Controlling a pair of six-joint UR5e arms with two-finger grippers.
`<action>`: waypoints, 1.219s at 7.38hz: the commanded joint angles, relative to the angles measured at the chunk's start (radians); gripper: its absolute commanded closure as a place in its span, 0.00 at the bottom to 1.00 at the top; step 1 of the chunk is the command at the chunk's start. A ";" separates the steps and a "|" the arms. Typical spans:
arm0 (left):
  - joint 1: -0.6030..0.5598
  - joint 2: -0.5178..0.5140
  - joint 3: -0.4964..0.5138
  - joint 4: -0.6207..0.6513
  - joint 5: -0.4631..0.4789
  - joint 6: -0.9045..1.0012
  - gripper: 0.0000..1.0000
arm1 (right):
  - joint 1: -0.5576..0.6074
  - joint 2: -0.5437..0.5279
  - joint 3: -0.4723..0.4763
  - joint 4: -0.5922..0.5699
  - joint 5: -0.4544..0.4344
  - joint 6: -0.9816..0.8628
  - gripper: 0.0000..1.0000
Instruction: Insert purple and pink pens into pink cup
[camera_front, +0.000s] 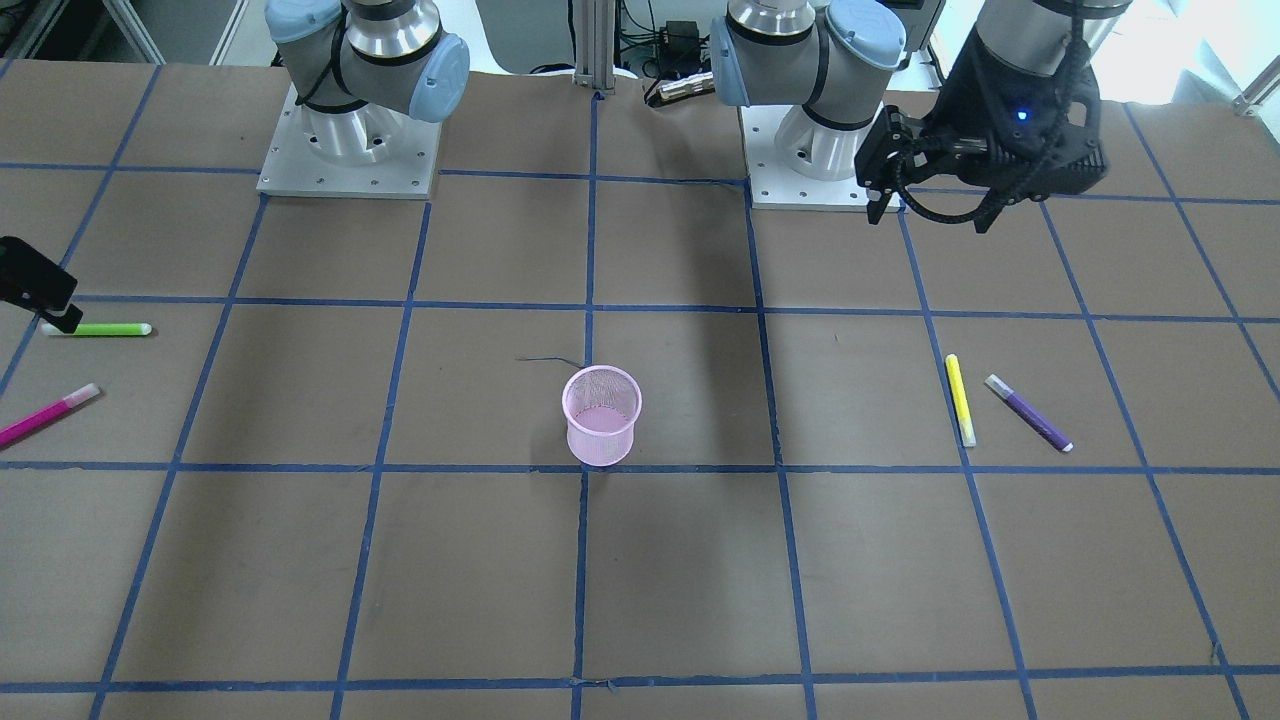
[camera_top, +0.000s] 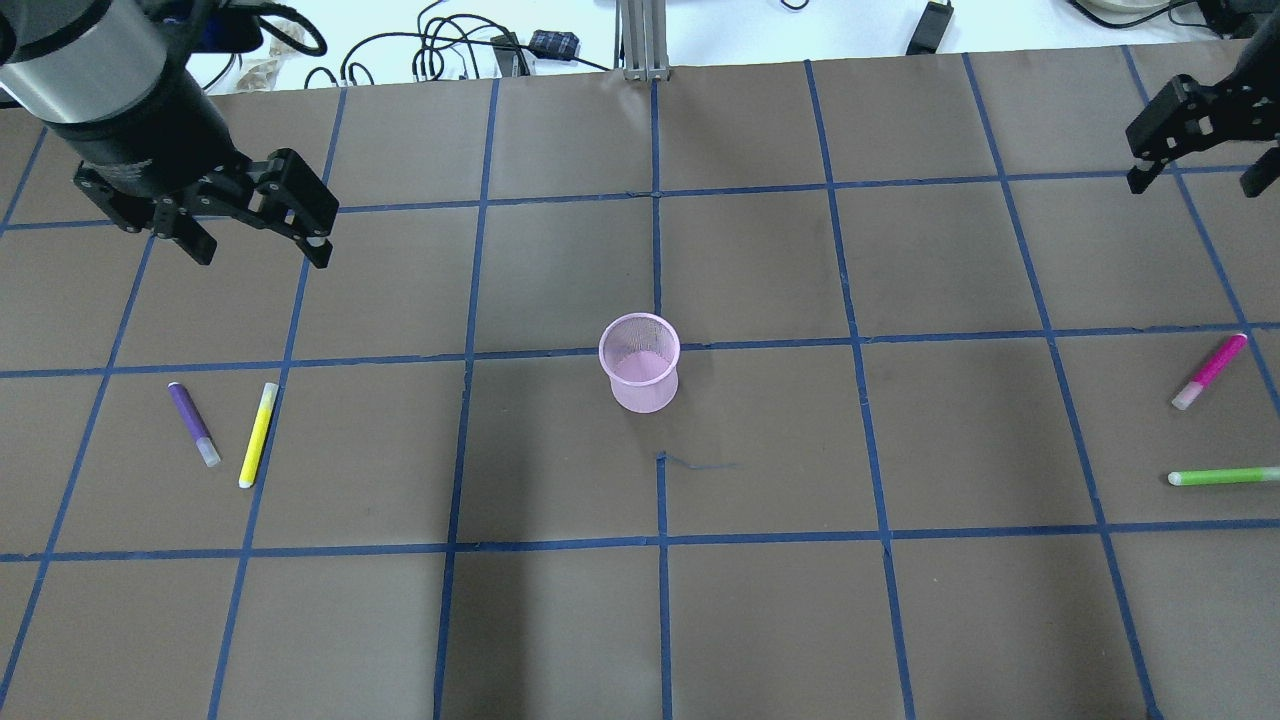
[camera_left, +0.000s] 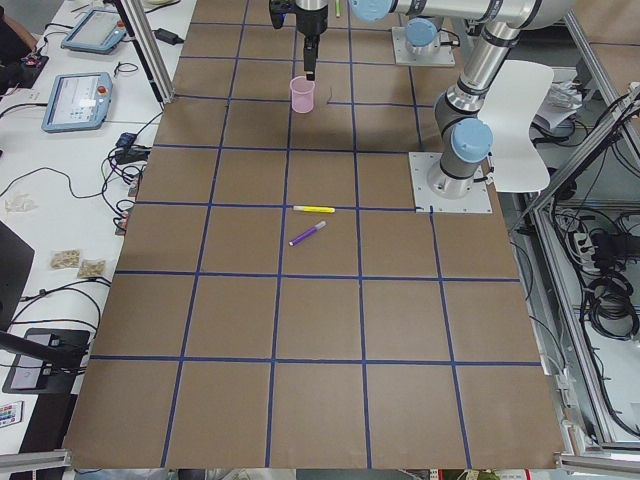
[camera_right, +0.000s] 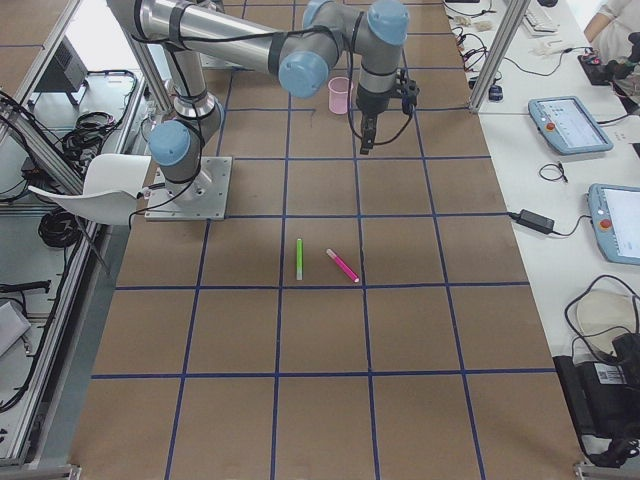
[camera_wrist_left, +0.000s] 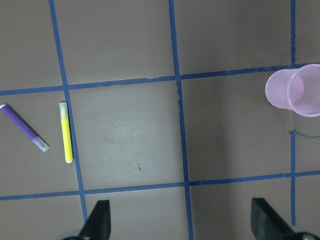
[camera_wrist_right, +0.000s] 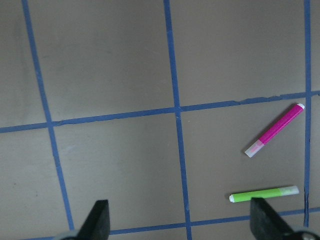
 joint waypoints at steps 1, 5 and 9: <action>0.159 -0.016 -0.014 0.032 0.003 0.039 0.00 | -0.077 0.082 0.026 -0.204 -0.009 0.154 0.00; 0.483 -0.169 -0.165 0.381 0.006 0.045 0.00 | -0.197 0.250 0.093 -0.298 -0.012 0.161 0.00; 0.523 -0.364 -0.246 0.633 -0.002 -0.031 0.00 | -0.283 0.335 0.192 -0.588 -0.032 0.132 0.00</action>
